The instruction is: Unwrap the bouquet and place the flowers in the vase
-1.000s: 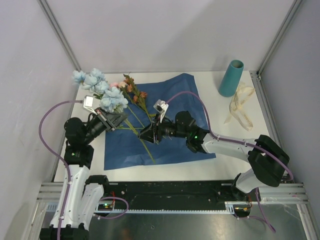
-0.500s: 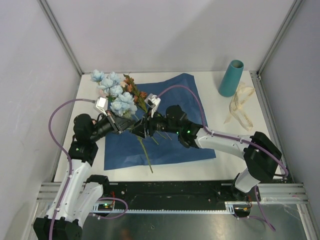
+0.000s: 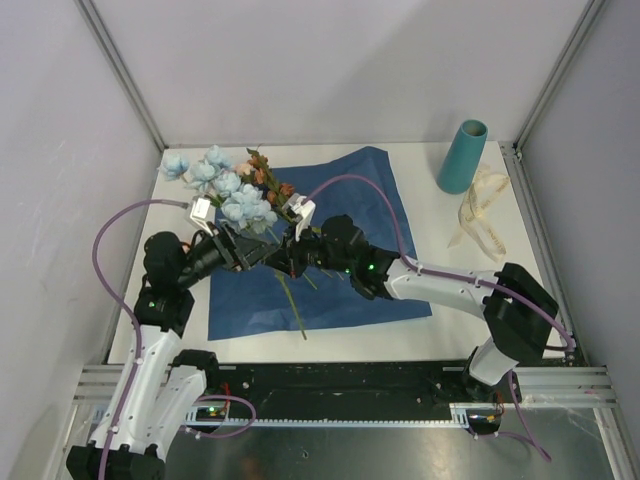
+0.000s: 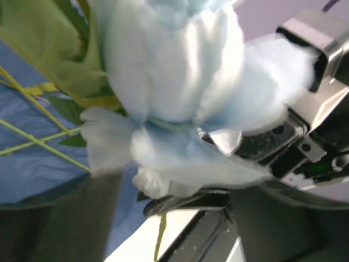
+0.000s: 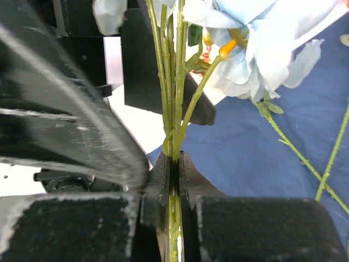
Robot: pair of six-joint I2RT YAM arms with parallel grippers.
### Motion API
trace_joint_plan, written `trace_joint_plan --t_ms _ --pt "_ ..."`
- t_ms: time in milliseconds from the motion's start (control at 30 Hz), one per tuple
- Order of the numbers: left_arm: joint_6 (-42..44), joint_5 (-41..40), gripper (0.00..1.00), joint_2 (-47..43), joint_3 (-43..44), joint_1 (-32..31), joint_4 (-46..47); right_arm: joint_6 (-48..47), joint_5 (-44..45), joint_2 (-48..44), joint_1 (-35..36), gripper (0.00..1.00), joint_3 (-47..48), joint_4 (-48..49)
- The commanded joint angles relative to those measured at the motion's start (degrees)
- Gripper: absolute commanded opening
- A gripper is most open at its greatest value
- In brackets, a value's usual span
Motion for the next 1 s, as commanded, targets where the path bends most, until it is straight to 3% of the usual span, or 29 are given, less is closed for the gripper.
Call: trace_joint_plan --t_ms 0,100,267,467,733,967 --pt "2.43 2.13 0.88 -1.18 1.83 -0.28 -3.14 -4.89 6.51 -3.89 -0.58 0.0 2.61 0.78" --pt "3.72 2.99 0.98 -1.2 1.99 -0.29 -5.26 -6.93 9.06 -6.59 -3.24 0.0 2.61 -0.66" --pt "5.2 1.77 1.0 -1.95 2.11 -0.31 -8.05 -8.71 12.25 -12.34 -10.58 0.0 2.61 -3.05" --pt "9.79 -6.27 1.0 -0.6 4.44 0.16 -17.07 -17.58 14.63 -16.57 -24.9 0.0 5.61 1.44" --pt "11.6 -12.84 0.99 -0.01 5.19 0.2 -22.5 -21.19 17.07 -15.25 -43.78 0.0 8.22 17.83" --pt "11.64 -13.03 1.0 0.57 5.1 0.31 -22.89 -26.45 18.48 -9.51 -51.41 0.0 8.26 34.1"
